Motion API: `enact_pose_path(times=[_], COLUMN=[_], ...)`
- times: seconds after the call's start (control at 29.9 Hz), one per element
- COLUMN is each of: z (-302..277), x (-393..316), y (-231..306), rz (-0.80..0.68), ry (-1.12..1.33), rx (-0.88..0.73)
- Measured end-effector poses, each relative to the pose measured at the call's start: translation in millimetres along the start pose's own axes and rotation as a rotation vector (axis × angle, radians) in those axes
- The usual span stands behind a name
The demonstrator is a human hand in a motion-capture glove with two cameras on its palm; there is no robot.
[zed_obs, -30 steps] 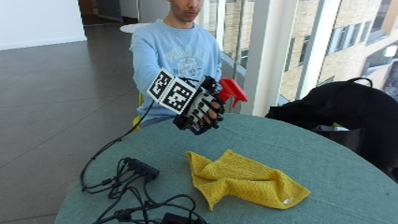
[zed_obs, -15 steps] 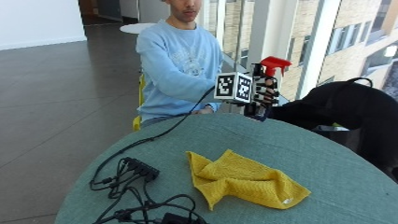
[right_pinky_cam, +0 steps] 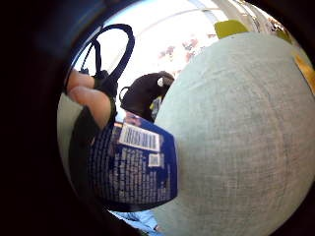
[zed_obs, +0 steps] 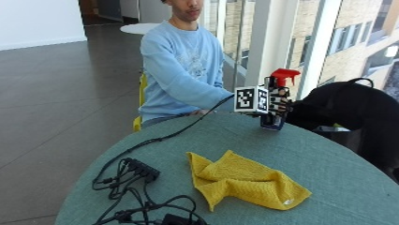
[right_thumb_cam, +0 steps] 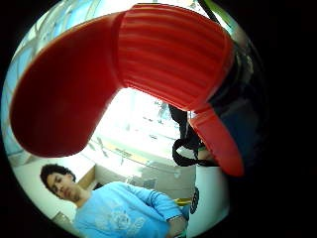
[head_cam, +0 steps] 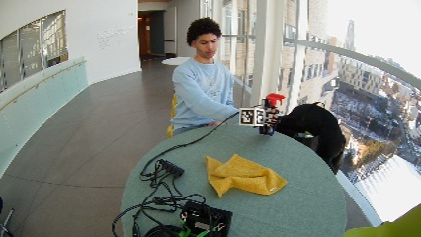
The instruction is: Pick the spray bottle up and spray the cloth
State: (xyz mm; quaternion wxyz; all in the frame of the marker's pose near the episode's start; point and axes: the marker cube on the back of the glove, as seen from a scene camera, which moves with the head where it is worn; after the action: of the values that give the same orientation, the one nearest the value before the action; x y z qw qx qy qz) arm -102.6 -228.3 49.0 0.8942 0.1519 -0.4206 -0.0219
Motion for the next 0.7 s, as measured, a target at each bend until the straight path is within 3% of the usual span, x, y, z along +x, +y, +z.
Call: enact_pose_path(times=[0.43,0.7], z=[-12,-36], x=[12,18], y=[14,37], rz=[0.030,-0.006], ry=[-0.029,0.178], rx=[-0.007,-0.011])
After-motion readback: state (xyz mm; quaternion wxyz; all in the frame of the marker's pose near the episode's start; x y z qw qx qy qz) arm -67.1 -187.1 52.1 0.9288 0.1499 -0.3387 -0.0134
